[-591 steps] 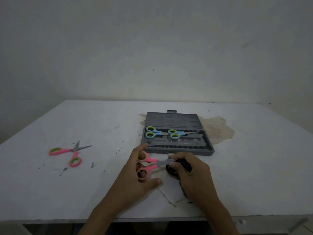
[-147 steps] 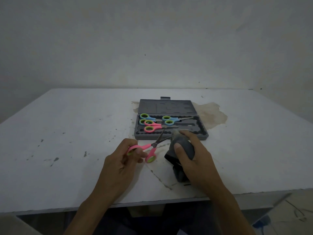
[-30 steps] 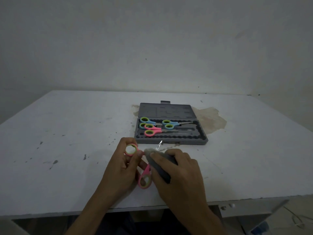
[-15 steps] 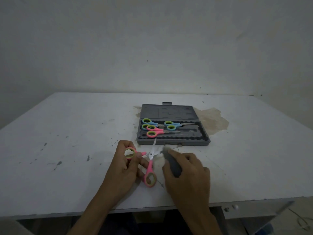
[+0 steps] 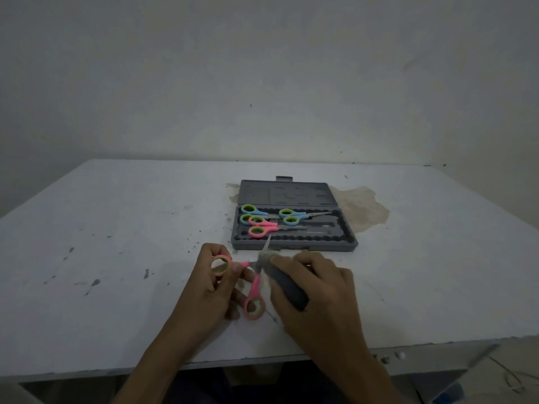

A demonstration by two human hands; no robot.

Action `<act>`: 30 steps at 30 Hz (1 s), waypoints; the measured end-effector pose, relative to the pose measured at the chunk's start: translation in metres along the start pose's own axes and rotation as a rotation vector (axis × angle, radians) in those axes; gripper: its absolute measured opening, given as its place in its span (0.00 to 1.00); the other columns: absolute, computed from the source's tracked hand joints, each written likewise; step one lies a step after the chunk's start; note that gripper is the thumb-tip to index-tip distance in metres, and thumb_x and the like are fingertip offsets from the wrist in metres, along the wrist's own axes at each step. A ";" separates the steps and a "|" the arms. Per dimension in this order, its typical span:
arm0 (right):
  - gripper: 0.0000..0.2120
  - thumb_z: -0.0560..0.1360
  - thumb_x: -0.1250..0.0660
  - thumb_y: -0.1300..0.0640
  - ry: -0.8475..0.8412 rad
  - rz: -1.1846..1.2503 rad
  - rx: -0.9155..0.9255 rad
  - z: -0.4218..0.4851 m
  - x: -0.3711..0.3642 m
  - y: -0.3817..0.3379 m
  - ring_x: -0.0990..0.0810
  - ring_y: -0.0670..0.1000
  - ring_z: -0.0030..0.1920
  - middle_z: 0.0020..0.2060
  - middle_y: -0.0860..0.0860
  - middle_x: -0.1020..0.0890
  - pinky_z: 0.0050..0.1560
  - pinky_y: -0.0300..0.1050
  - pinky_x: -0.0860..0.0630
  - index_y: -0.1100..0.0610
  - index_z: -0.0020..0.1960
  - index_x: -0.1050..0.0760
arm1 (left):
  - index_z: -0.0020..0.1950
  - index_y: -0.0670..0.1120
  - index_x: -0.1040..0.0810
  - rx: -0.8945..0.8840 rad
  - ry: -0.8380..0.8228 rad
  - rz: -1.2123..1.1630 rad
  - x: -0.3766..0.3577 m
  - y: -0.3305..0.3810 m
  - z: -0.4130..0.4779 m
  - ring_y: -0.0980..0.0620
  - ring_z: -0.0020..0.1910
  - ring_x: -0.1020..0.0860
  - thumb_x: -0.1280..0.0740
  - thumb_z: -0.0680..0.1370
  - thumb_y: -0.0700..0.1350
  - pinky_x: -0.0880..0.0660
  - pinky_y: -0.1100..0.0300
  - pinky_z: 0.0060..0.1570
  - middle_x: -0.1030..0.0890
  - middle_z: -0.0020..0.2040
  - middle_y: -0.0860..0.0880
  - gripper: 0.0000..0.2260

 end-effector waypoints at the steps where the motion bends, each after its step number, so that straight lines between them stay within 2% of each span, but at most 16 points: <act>1: 0.19 0.71 0.37 0.42 -0.047 -0.016 -0.004 -0.001 -0.006 0.000 0.24 0.47 0.46 0.47 0.45 0.21 0.46 0.43 0.36 0.45 0.60 0.23 | 0.51 0.45 0.35 0.001 -0.001 -0.007 0.000 0.001 -0.001 0.44 0.29 0.20 0.41 0.82 0.43 0.24 0.56 0.26 0.15 0.43 0.42 0.04; 3: 0.19 0.69 0.36 0.42 -0.081 -0.039 -0.108 0.001 -0.012 0.018 0.23 0.48 0.45 0.45 0.45 0.21 0.44 0.44 0.36 0.43 0.59 0.22 | 0.50 0.42 0.34 0.011 0.007 -0.017 0.001 0.000 -0.001 0.46 0.28 0.20 0.40 0.82 0.40 0.23 0.56 0.26 0.16 0.42 0.43 0.04; 6: 0.21 0.69 0.39 0.40 0.009 -0.017 -0.223 0.002 0.001 0.042 0.23 0.49 0.45 0.45 0.45 0.20 0.44 0.46 0.34 0.44 0.59 0.21 | 0.49 0.42 0.34 0.001 0.011 -0.031 0.002 0.001 0.000 0.47 0.27 0.21 0.40 0.82 0.39 0.26 0.58 0.23 0.16 0.42 0.42 0.04; 9: 0.21 0.69 0.37 0.42 0.034 0.034 -0.075 0.003 0.010 0.020 0.24 0.46 0.47 0.48 0.45 0.21 0.45 0.45 0.34 0.45 0.60 0.22 | 0.49 0.43 0.35 -0.027 0.023 -0.031 0.003 0.003 0.001 0.46 0.28 0.20 0.40 0.82 0.41 0.24 0.58 0.24 0.16 0.41 0.41 0.04; 12: 0.19 0.70 0.35 0.41 -0.098 0.025 0.101 -0.002 -0.007 -0.011 0.24 0.46 0.48 0.49 0.45 0.21 0.47 0.44 0.35 0.43 0.60 0.24 | 0.50 0.43 0.35 -0.035 0.022 -0.010 0.002 0.005 0.000 0.45 0.28 0.19 0.40 0.81 0.45 0.23 0.58 0.27 0.17 0.38 0.38 0.06; 14: 0.18 0.71 0.37 0.40 -0.153 -0.009 0.099 0.005 -0.016 -0.006 0.24 0.46 0.47 0.48 0.44 0.21 0.46 0.44 0.36 0.41 0.60 0.24 | 0.50 0.44 0.35 -0.033 0.009 -0.006 0.000 0.005 -0.001 0.47 0.27 0.20 0.40 0.82 0.45 0.25 0.59 0.25 0.17 0.38 0.37 0.05; 18: 0.17 0.71 0.35 0.43 -0.103 0.011 -0.003 0.025 -0.007 0.019 0.24 0.47 0.47 0.46 0.43 0.22 0.46 0.48 0.31 0.41 0.59 0.23 | 0.50 0.44 0.35 -0.027 -0.016 0.004 -0.002 0.002 0.000 0.54 0.24 0.24 0.42 0.82 0.43 0.31 0.64 0.23 0.16 0.41 0.39 0.04; 21: 0.17 0.72 0.37 0.43 -0.169 0.005 0.134 0.024 -0.003 0.001 0.25 0.47 0.47 0.47 0.43 0.22 0.46 0.48 0.32 0.40 0.60 0.24 | 0.50 0.48 0.34 -0.051 -0.006 0.045 0.002 -0.001 0.000 0.54 0.27 0.25 0.41 0.82 0.46 0.29 0.64 0.26 0.17 0.40 0.39 0.04; 24: 0.16 0.73 0.36 0.42 -0.287 0.010 0.275 0.016 -0.006 -0.020 0.25 0.44 0.46 0.45 0.42 0.23 0.46 0.46 0.36 0.38 0.60 0.24 | 0.49 0.50 0.34 -0.072 -0.006 0.091 0.001 0.000 -0.001 0.50 0.27 0.27 0.40 0.81 0.49 0.29 0.59 0.27 0.20 0.32 0.42 0.05; 26: 0.15 0.72 0.34 0.44 -0.300 -0.014 0.253 0.025 -0.008 -0.014 0.26 0.44 0.45 0.44 0.41 0.22 0.45 0.46 0.38 0.38 0.58 0.23 | 0.50 0.48 0.34 -0.097 -0.011 0.136 -0.001 0.003 -0.003 0.50 0.26 0.27 0.40 0.82 0.48 0.28 0.60 0.27 0.20 0.32 0.45 0.05; 30: 0.15 0.71 0.35 0.45 -0.197 -0.080 0.078 0.053 0.000 0.019 0.25 0.46 0.45 0.42 0.42 0.23 0.45 0.47 0.37 0.38 0.57 0.23 | 0.51 0.46 0.33 -0.111 -0.020 0.176 -0.003 0.005 -0.003 0.55 0.27 0.24 0.40 0.82 0.45 0.28 0.64 0.27 0.17 0.36 0.49 0.04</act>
Point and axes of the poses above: each hand's wrist, its own z-axis towards the middle knuckle, its own x-axis out of the back of the hand, y = z × x, the point moved 10 cm from there along z, towards the middle knuckle
